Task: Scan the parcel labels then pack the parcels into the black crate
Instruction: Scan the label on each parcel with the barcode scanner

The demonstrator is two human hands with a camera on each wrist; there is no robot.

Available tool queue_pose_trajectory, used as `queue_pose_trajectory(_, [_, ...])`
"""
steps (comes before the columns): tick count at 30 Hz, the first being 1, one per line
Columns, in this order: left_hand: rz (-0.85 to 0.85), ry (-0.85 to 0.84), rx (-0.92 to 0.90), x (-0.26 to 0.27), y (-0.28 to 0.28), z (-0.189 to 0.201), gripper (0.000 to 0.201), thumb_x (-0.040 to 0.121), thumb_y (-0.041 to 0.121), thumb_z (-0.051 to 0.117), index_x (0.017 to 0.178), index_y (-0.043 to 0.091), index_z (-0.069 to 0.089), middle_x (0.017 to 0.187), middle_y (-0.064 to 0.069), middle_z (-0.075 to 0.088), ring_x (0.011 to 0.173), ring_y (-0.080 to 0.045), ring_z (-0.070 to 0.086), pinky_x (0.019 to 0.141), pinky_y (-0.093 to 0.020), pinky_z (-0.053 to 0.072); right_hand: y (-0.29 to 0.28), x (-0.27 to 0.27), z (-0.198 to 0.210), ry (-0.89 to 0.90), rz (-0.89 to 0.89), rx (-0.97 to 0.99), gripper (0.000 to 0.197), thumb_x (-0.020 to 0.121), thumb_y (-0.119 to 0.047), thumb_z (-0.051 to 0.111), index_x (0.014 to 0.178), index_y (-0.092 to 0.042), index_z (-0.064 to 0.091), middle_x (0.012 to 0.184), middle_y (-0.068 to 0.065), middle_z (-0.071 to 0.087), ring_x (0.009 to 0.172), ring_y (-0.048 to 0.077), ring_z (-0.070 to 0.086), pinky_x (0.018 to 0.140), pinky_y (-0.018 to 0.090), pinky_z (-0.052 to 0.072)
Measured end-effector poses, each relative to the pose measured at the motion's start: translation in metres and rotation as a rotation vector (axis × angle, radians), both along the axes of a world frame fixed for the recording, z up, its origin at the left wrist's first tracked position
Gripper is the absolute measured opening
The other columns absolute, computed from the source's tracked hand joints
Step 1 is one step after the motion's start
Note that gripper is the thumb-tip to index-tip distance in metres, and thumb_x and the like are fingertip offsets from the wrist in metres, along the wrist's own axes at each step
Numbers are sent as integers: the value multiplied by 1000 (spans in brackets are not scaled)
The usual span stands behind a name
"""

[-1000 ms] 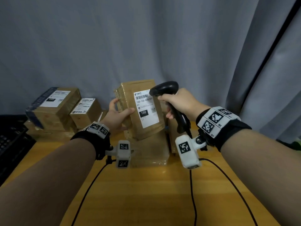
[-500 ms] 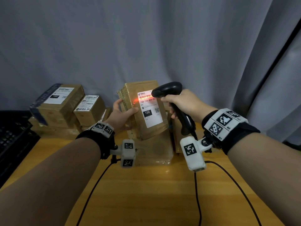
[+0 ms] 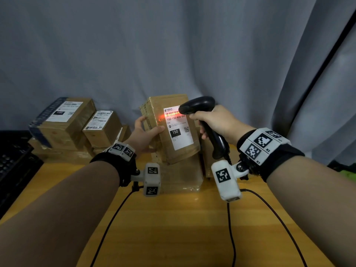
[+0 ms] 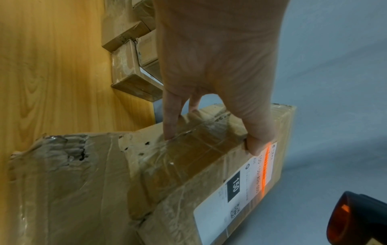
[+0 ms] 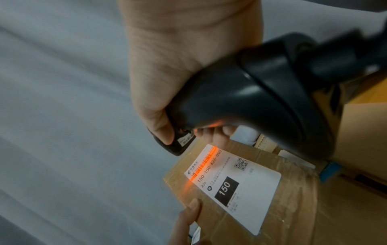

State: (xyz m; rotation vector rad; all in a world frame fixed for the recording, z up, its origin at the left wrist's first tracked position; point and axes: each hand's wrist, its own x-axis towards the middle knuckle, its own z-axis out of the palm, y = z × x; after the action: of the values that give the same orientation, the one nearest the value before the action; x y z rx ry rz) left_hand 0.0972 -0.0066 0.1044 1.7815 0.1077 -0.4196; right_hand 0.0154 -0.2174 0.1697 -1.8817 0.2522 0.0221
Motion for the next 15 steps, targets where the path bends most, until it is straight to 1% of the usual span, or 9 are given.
queue_pose_trajectory(3, [-1, -4, -5, -1, 0, -1, 86, 79, 31, 75, 143, 42, 19, 129, -9, 53, 108, -30, 59, 67, -46, 60, 3, -1, -1, 2, 0, 0, 26, 85, -30, 68, 83, -4, 65, 61, 8, 62, 51, 21, 60, 61, 33, 54])
queue_pose_trajectory(6, [0, -2, -7, -2, 1, -1, 86, 79, 31, 76, 144, 41, 20, 130, -9, 52, 110, -31, 58, 67, -46, 60, 7, -2, 1, 3, 3, -27, 28, 85, -32, 68, 83, -4, 65, 63, 9, 63, 51, 19, 61, 62, 32, 55])
queue_pose_trajectory(9, [6, -8, -5, -4, 3, 1, 85, 79, 31, 75, 143, 40, 20, 130, -9, 52, 110, -30, 58, 66, -45, 60, 12, -2, 3, -6, 17, -42, 34, 85, -32, 68, 89, 1, 67, 67, 12, 63, 53, 20, 61, 68, 34, 56])
queue_pose_trajectory(10, [7, -10, -5, -4, 4, 1, 85, 80, 30, 75, 143, 40, 20, 129, -9, 52, 109, -29, 58, 64, -44, 60, 14, -2, 3, -7, 20, -31, 34, 85, -32, 68, 91, 2, 67, 68, 13, 63, 53, 21, 60, 68, 35, 56])
queue_pose_trajectory(12, [8, -13, -12, -6, 7, 2, 84, 81, 30, 74, 144, 39, 19, 127, -8, 54, 104, -26, 60, 62, -41, 59, 19, -1, 4, -3, 23, -13, 34, 84, -31, 69, 93, 2, 66, 68, 13, 62, 51, 20, 59, 63, 33, 55])
queue_pose_trajectory(15, [10, -13, -29, -8, 12, 3, 84, 81, 29, 74, 144, 39, 20, 125, -7, 55, 101, -25, 61, 64, -42, 59, 24, -1, 4, 3, 24, -9, 30, 84, -29, 70, 89, 0, 65, 66, 12, 60, 47, 19, 57, 54, 29, 52])
